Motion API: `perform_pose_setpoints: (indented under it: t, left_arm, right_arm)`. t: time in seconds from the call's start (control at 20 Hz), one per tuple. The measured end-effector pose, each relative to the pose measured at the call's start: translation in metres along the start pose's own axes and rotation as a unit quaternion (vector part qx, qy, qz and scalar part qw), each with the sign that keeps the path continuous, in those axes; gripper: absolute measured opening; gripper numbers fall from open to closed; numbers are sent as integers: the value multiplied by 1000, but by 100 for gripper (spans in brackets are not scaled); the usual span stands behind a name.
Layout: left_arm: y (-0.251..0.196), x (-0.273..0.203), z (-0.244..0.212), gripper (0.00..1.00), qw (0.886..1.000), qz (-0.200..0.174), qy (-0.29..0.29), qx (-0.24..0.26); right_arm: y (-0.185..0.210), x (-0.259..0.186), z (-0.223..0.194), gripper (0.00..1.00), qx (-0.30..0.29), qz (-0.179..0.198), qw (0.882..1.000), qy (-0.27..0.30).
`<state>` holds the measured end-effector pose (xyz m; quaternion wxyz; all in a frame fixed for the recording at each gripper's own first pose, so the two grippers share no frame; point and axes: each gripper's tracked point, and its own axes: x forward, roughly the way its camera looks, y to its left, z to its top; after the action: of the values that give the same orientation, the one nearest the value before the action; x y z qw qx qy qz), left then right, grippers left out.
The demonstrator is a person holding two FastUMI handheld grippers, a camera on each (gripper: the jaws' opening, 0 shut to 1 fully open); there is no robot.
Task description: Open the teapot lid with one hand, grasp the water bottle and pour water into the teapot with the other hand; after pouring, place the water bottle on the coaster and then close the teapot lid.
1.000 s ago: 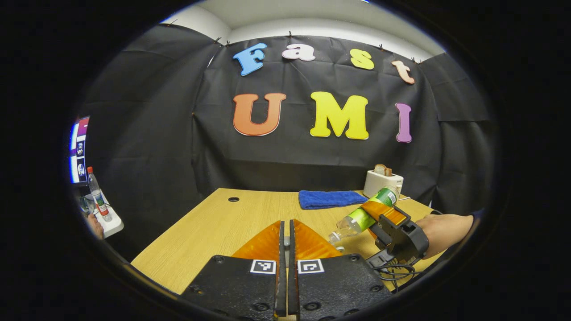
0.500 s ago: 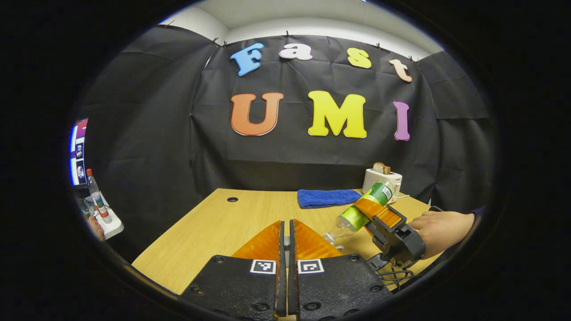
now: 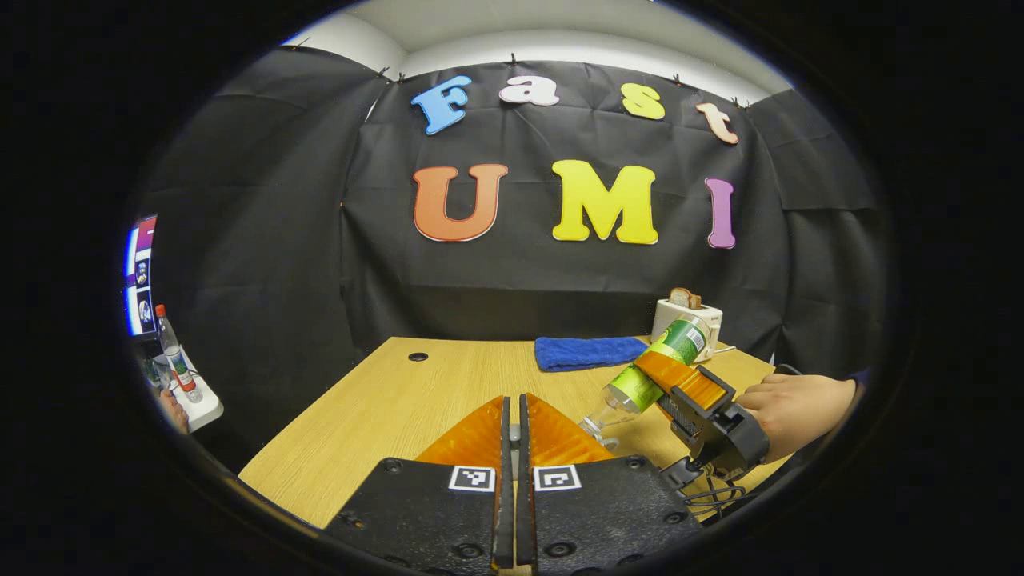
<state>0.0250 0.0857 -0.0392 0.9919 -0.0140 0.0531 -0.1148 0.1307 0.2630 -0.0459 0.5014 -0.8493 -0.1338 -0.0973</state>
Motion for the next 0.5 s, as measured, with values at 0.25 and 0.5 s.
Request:
perform_pose_setpoints:
  t: [0.25, 0.5]
  left_arm:
    - [3, 0, -2, 4, 1000, 4, 1, -2]
    - [6, 2, -2, 4, 1000, 8, 2, -6]
  right_arm:
    - [2, -3, 1, 75, -6, 1, 1000, -2]
    - [3, -3, 1, 73, -9, -2, 1000, -2]
